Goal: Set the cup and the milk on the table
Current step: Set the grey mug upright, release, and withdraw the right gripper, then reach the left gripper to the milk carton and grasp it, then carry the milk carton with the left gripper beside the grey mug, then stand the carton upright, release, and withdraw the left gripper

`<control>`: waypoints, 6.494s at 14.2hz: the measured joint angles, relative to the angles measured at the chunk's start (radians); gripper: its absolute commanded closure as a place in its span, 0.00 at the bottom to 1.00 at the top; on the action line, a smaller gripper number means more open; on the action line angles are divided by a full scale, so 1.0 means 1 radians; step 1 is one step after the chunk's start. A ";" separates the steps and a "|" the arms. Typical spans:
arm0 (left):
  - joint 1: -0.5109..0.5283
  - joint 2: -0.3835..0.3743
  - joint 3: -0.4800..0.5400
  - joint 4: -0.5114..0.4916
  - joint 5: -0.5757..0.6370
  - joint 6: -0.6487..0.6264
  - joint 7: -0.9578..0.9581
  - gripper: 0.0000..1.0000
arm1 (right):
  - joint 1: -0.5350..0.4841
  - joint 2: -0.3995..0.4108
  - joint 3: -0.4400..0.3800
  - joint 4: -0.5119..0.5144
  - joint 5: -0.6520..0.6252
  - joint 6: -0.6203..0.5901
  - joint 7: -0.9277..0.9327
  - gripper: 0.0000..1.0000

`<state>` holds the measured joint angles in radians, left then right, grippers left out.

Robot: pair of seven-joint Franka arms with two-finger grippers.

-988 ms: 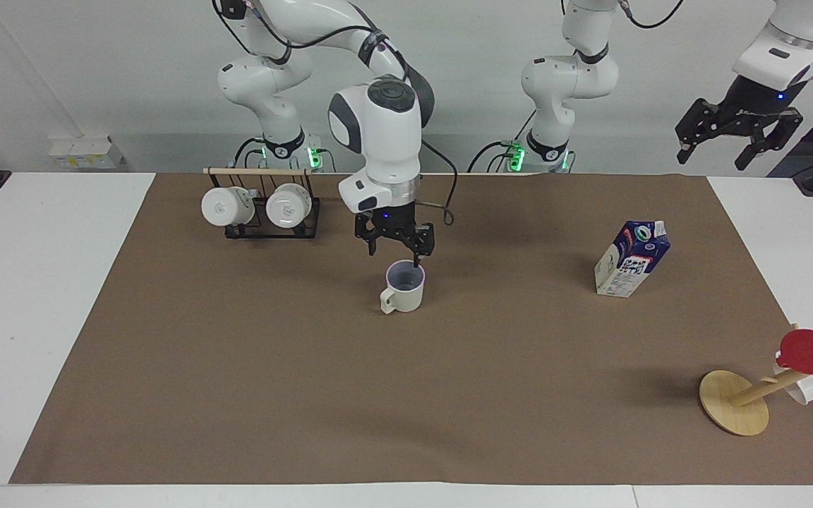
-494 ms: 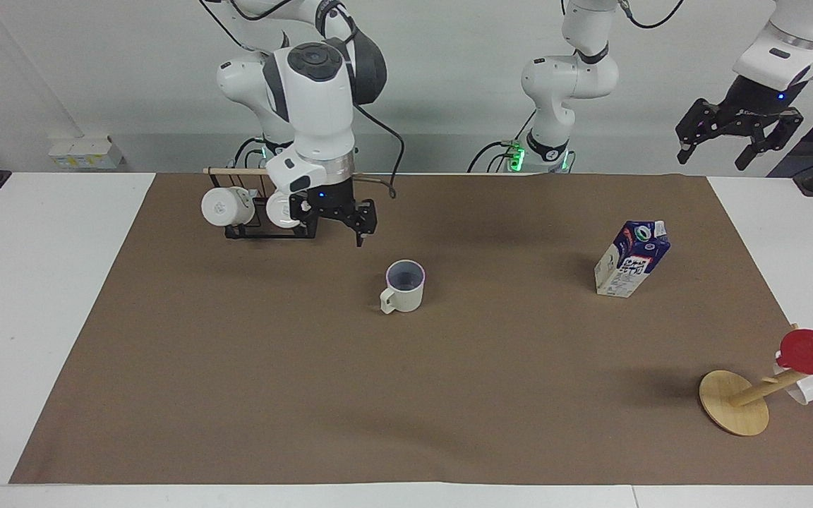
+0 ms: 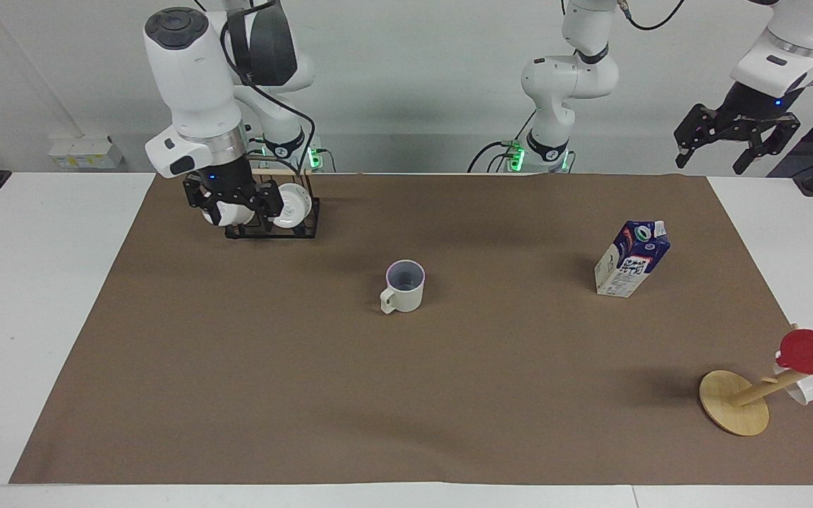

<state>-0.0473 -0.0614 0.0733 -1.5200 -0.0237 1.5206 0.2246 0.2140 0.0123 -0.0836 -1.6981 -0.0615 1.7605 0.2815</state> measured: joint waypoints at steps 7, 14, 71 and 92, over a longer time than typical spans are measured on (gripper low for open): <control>0.001 0.025 0.003 -0.097 0.000 0.152 0.002 0.00 | -0.126 -0.055 -0.004 0.000 0.039 -0.083 -0.132 0.00; 0.001 0.040 0.004 -0.306 0.000 0.366 0.006 0.00 | -0.182 -0.091 -0.005 0.035 0.062 -0.148 -0.183 0.00; -0.594 0.234 -0.029 -0.277 0.000 0.612 -0.697 0.96 | -0.181 -0.128 0.011 0.173 0.046 -0.343 -0.255 0.00; -0.370 -0.029 0.017 -0.223 0.000 0.274 -0.409 0.00 | -0.181 -0.129 0.011 0.173 0.046 -0.343 -0.255 0.00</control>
<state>-0.4176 -0.0904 0.0901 -1.7432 -0.0240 1.7943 -0.1840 0.0329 -0.1165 -0.0724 -1.5252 -0.0152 1.4178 0.0268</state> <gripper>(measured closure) 0.000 0.000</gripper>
